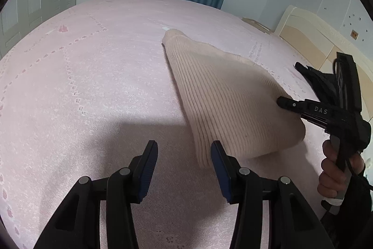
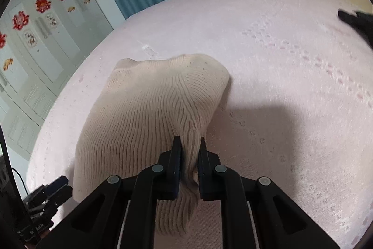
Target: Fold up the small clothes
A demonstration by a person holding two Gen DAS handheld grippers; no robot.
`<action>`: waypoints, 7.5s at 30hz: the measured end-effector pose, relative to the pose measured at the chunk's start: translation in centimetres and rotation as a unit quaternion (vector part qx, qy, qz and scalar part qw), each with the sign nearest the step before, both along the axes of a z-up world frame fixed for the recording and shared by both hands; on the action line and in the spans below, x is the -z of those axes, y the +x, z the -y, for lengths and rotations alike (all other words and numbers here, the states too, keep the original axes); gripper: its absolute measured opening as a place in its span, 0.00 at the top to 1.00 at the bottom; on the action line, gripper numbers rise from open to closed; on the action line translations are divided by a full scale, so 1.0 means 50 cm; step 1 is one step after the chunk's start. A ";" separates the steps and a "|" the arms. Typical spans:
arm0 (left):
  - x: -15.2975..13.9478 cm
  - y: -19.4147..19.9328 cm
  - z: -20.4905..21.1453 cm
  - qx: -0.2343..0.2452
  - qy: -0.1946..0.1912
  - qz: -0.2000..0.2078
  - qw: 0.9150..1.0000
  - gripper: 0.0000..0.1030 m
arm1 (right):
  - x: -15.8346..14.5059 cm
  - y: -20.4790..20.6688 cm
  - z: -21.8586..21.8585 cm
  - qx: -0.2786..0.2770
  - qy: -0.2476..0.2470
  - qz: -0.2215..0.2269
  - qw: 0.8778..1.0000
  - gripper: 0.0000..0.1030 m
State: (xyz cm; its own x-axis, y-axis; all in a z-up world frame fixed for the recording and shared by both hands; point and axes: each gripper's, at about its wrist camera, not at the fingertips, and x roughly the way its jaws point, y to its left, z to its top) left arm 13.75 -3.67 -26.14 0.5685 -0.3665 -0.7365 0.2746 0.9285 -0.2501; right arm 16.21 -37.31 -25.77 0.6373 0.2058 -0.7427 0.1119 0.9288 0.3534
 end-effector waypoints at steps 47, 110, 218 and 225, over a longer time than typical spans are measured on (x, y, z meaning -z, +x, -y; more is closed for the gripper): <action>0.004 0.033 -0.008 -0.012 -0.043 -0.011 0.999 0.56 | -0.036 -0.068 0.038 -0.017 0.056 0.048 0.997 0.52; 0.025 0.215 0.062 -0.034 -0.084 -0.047 0.995 0.42 | 0.001 0.025 0.018 0.022 -0.059 0.007 0.998 0.58; -0.418 -0.313 0.003 -0.063 0.042 0.083 0.994 0.14 | -0.394 -0.484 -0.082 0.062 -0.147 0.038 0.987 0.03; -0.421 -0.320 0.007 -0.066 0.048 0.082 0.993 0.14 | -0.398 -0.491 -0.080 0.064 -0.146 0.038 0.986 0.03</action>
State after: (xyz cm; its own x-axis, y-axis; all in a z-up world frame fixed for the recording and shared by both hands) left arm -2.24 -4.00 -5.07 0.7218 -0.2129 -0.6585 0.1787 0.9766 -0.1199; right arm -8.35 -33.32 -5.85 0.6999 -0.0957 -0.7078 0.2188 0.9721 0.0850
